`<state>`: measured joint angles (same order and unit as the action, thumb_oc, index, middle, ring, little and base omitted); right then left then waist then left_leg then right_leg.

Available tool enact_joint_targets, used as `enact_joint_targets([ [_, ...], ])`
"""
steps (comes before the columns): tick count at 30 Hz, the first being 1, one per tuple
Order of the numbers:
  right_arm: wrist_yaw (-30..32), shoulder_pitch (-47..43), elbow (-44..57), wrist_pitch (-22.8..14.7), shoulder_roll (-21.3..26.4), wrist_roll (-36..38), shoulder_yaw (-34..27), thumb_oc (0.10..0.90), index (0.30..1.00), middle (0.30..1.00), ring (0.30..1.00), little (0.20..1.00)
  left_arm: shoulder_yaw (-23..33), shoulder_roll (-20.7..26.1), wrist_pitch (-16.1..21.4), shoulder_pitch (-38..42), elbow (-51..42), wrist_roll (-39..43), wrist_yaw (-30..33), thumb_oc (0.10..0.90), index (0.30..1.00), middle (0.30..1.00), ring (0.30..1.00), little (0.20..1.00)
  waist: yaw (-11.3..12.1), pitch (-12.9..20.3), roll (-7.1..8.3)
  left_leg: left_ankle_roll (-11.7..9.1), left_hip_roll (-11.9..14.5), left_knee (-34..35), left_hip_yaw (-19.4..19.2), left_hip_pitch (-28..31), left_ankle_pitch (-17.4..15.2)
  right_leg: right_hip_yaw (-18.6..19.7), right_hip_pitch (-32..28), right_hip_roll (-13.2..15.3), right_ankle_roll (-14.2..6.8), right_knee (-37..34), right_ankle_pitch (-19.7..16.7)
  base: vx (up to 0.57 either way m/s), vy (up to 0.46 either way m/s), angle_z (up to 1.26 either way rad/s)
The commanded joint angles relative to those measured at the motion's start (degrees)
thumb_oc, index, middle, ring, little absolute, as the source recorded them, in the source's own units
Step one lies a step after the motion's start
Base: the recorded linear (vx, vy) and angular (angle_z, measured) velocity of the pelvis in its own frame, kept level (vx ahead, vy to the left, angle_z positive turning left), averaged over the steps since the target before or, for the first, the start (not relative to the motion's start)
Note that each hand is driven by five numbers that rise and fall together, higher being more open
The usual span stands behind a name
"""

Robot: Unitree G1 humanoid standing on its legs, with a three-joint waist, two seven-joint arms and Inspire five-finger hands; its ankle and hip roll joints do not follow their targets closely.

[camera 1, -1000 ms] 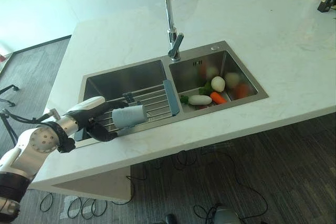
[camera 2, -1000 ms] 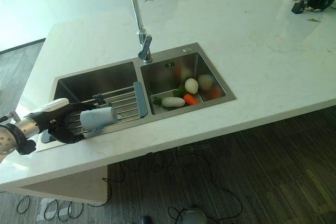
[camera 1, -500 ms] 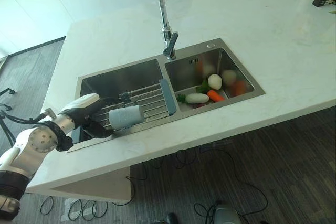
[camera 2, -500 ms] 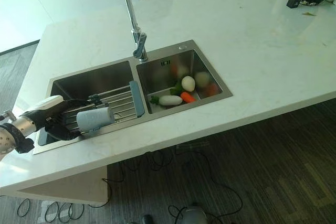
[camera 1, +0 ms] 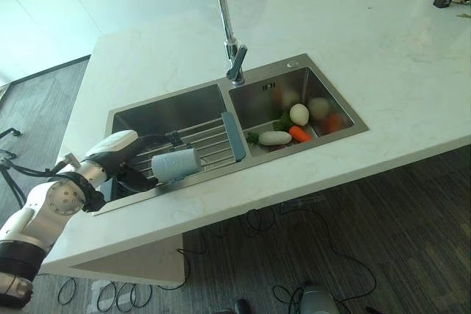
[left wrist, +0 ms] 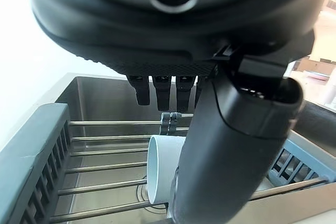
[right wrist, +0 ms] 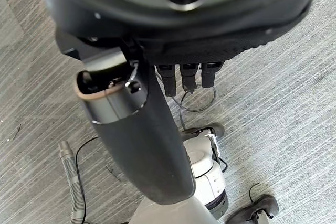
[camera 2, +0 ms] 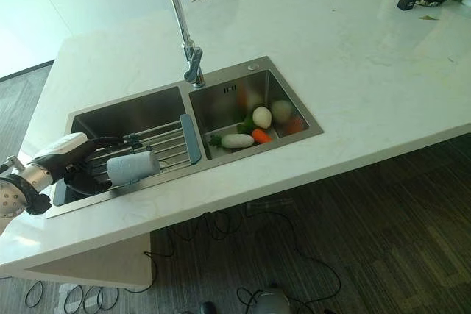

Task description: Place the dishes in the dishwasher.

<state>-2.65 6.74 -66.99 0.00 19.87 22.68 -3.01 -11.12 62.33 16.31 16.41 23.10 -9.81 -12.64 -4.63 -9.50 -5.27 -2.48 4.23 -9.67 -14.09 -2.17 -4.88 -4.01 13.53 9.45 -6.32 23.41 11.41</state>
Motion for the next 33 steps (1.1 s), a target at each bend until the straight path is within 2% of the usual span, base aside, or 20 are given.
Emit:
enact_joint_targets([
  [1,-0.65,1.14,-0.84,-2.22,1.36,0.52,-0.33,0.800,0.900,0.900,0.900,0.900,5.43,1.86,0.85,6.28,-0.25,-0.88,3.41,0.800,0.900,0.900,0.900,0.900,-0.94,0.81,0.62,-0.35,1.17,-7.52,4.64,-4.65,-10.15,-1.43,-4.64,3.34,-6.21,-6.22,-1.76,0.00,0.000,0.00],
  [6,-0.82,1.03,-0.85,-2.44,1.90,0.26,-0.21,0.800,0.900,0.900,0.900,0.900,3.69,1.95,-1.66,7.36,0.10,-2.53,3.19,0.800,0.900,0.900,0.900,0.900,-1.40,0.45,0.34,-0.38,1.01,-7.52,4.51,-4.78,-10.08,-1.06,-4.31,3.40,-6.22,-6.22,-1.94,0.01,0.002,0.00],
  [14,-1.15,1.16,-0.77,-2.59,2.44,-0.16,-0.39,0.800,0.900,0.900,0.900,0.900,3.36,1.36,-2.16,7.74,1.46,-0.99,1.44,0.800,0.900,0.900,0.900,0.900,-1.75,-0.26,0.06,-0.49,0.87,-7.52,4.48,-5.35,-9.82,-0.65,-3.55,3.53,-6.25,-6.22,-2.18,0.00,0.006,-0.06],
  [20,-1.09,1.25,-0.39,-3.53,2.74,-0.95,-0.14,0.800,0.900,0.900,0.900,0.900,2.41,0.87,-4.07,9.12,2.31,-0.20,1.01,0.800,0.900,0.900,0.900,0.900,-2.24,-0.57,-0.10,-0.62,0.86,-7.52,4.43,-5.96,-9.64,-0.31,-2.87,3.53,-6.27,-6.22,-2.27,0.00,0.000,0.00],
  [30,-1.38,1.01,1.38,-3.71,3.47,-1.26,0.42,0.800,0.900,0.900,0.900,0.900,2.18,0.76,-4.10,9.47,4.17,0.05,1.69,0.800,0.900,0.900,0.900,0.900,-2.47,-1.37,-0.26,-0.97,0.99,-7.52,4.42,-6.93,-9.22,-0.24,-1.78,3.76,-6.26,-6.22,-2.48,0.00,0.000,-0.01],
  [33,-1.15,0.75,2.04,-3.30,3.80,-1.66,0.77,0.800,0.900,0.900,0.900,0.900,2.06,0.44,-3.98,9.60,4.96,-2.22,2.49,0.800,0.900,0.900,0.900,0.900,-2.66,-1.71,-0.34,-1.14,1.07,-7.52,4.37,-7.57,-9.00,-0.11,-0.98,3.94,-6.30,-6.22,-2.66,-0.02,0.028,-0.04],
])
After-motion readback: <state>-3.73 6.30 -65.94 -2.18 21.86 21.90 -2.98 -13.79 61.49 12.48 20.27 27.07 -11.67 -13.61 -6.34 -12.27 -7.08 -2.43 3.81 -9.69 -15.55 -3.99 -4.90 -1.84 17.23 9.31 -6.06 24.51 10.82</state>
